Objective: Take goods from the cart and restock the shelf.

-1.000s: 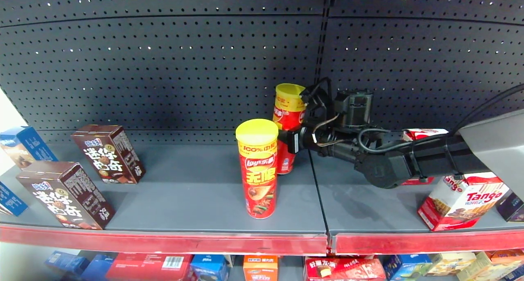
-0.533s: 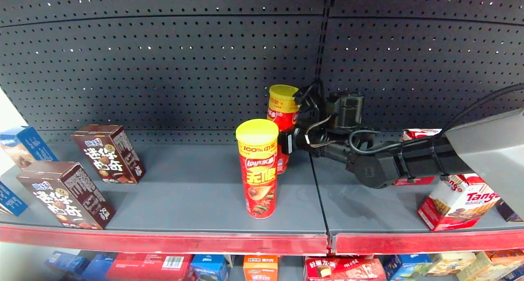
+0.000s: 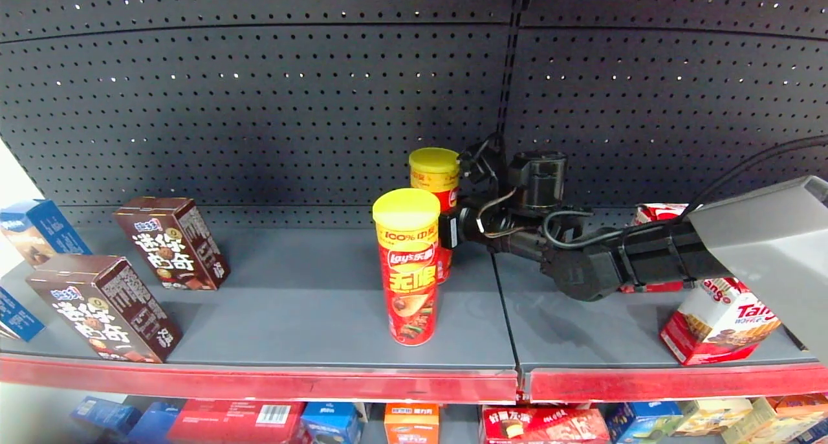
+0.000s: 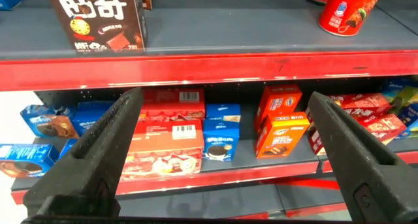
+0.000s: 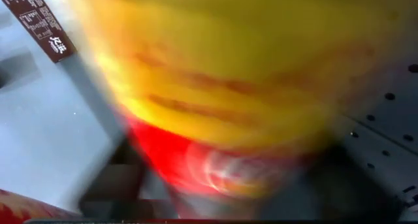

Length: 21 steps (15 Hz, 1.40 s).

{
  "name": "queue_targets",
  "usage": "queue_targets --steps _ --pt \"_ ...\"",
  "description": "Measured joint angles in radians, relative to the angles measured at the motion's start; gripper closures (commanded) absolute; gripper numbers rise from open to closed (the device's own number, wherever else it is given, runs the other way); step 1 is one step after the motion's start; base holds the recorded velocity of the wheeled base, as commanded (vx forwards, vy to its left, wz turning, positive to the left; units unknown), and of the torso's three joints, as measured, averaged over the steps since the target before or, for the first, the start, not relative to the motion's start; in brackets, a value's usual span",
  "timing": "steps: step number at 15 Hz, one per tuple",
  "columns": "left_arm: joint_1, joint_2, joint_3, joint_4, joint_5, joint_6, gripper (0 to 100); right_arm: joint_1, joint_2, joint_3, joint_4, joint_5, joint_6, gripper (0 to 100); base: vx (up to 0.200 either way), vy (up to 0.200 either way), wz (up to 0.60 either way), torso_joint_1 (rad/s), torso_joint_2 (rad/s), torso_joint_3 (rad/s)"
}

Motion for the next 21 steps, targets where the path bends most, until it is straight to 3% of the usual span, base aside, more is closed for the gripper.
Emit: queue_targets --steps 8,15,21 --pt "0.000 0.001 0.000 0.000 0.001 0.000 0 -0.002 -0.009 0.045 -0.012 -0.004 0.000 0 0.000 0.000 0.00 0.000 0.00 0.000" --pt "0.001 0.001 0.000 0.000 0.002 -0.012 0 0.007 -0.075 0.303 -0.117 -0.010 -0.005 0 0.000 0.000 0.00 0.000 0.00 0.000" --pt "0.001 0.001 -0.001 0.000 0.002 -0.020 0 -0.020 -0.105 0.374 -0.120 -0.013 -0.006 0 0.000 0.000 0.00 0.000 0.00 0.000"
